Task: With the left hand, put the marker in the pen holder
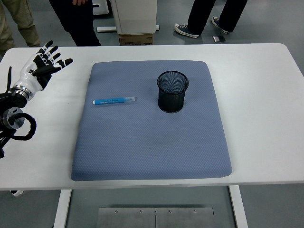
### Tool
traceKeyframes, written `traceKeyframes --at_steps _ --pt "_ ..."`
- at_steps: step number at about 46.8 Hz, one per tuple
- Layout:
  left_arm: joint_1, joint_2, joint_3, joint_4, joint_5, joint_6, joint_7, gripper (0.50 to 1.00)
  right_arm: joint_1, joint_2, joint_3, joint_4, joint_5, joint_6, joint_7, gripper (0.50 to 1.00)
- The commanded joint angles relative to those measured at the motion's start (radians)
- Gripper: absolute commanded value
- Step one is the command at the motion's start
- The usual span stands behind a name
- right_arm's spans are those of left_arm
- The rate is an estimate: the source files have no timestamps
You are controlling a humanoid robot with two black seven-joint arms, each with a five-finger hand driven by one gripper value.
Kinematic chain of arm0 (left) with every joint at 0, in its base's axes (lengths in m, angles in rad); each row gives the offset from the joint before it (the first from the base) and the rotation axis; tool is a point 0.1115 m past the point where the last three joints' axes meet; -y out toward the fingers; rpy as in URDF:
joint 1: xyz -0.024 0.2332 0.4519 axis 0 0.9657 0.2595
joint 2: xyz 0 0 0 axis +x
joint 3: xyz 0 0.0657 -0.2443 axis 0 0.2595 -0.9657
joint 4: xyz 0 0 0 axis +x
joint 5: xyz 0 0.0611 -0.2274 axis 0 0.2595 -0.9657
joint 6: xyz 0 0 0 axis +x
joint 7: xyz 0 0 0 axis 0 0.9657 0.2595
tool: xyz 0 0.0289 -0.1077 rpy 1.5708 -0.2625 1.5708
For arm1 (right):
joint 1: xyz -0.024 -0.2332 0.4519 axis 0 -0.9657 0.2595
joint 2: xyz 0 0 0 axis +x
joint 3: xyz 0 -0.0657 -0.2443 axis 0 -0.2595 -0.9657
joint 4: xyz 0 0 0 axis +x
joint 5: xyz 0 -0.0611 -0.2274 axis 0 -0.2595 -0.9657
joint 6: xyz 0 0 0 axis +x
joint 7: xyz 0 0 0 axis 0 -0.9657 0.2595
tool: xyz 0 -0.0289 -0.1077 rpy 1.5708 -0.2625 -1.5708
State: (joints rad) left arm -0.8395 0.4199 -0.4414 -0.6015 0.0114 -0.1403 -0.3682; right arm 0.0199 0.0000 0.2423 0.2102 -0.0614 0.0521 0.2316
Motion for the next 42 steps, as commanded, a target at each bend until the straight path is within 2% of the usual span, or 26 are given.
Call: traceKeyframes --at_steps 1,22,27,36,42 --pt "0.000 -0.001 0.000 0.000 0.002 -0.002 0.000 1.000 0.000 0.000 0.000 0.000 0.000 0.000 0.000 1.000" --pt "-0.010 0.002 0.009 -0.029 0.001 -0.008 0.000 1.000 0.000 0.000 0.000 0.000 0.000 0.000 0.000 1.000" --pt "-0.042 0.002 0.030 -0.046 0.013 -0.008 0.003 1.000 0.000 0.000 0.000 0.000 0.000 0.000 0.000 1.000" --pt "-0.176 0.005 0.314 -0.063 0.001 0.004 0.002 1.000 0.000 0.000 0.000 0.000 0.000 0.000 0.000 1.000" --pt "-0.234 0.008 0.424 -0.081 -0.001 0.002 0.002 1.000 0.000 0.000 0.000 0.000 0.000 0.000 0.000 1.000"
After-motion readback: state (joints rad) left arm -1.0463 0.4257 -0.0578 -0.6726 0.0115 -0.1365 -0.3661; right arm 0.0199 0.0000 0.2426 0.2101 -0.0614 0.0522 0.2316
